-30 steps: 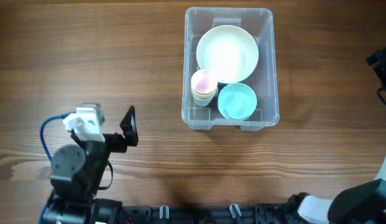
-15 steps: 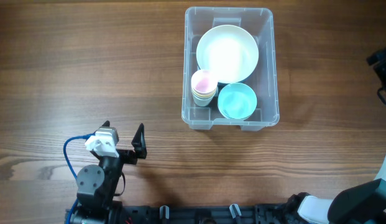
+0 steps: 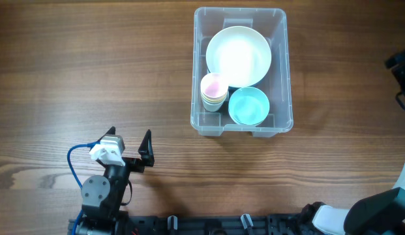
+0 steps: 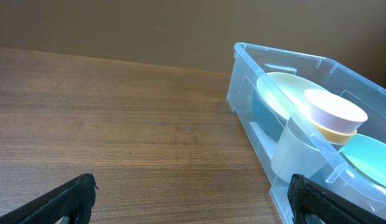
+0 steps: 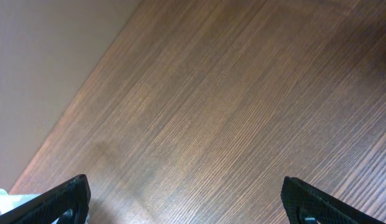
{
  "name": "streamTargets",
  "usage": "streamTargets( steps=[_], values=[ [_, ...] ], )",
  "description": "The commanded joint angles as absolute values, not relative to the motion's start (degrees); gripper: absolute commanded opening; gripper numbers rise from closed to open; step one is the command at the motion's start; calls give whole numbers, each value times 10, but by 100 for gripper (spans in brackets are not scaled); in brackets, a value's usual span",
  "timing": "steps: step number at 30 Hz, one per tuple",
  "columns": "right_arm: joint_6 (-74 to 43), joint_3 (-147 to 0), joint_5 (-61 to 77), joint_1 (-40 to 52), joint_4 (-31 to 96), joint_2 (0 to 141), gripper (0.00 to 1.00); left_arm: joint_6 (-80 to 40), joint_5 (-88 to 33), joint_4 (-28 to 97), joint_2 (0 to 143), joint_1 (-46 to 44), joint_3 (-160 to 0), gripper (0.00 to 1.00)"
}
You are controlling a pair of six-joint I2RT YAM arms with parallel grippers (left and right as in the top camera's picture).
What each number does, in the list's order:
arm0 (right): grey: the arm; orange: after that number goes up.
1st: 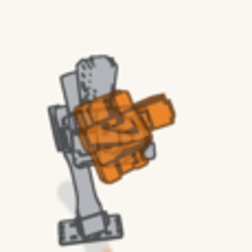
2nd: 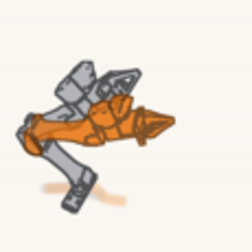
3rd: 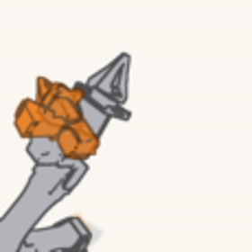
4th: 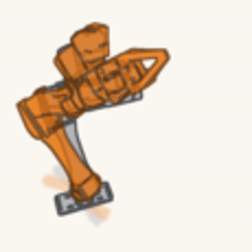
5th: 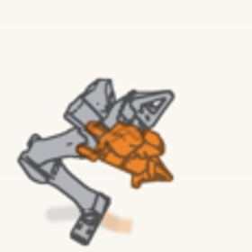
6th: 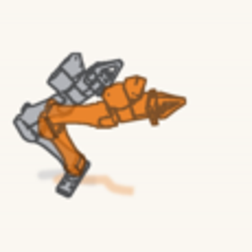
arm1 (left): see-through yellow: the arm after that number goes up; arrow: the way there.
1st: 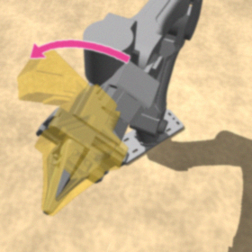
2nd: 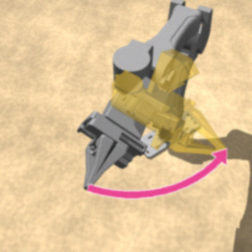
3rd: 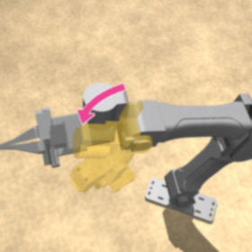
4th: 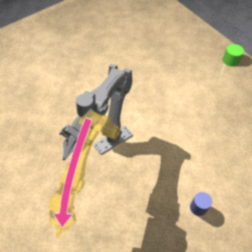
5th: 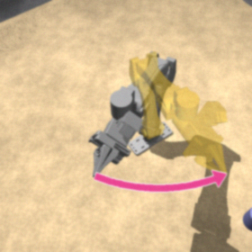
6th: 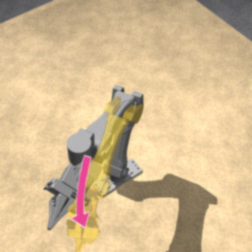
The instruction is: Pack container
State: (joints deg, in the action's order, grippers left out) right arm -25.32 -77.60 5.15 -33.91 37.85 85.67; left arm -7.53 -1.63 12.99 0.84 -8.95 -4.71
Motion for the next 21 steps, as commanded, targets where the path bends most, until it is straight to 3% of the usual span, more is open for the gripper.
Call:
streamTargets(
  steps=[1,9,15,17,21],
  values=[
    [-257,-779,54,-337,377,859,100,-66,-25,128,2,-91,-40,100],
    [-257,-749,54,-297,378,811,100,-66,-25,128,2,-91,-40,100],
    [-257,-613,22,-43,361,584,100,-66,-25,128,2,-91,-40,100],
    [-257,-522,-39,-9,315,489,100,-66,-25,128,2,-91,-40,100],
    [-231,-357,-33,-9,230,321,100,-66,-25,128,2,-91,-40,100]
  ],
)
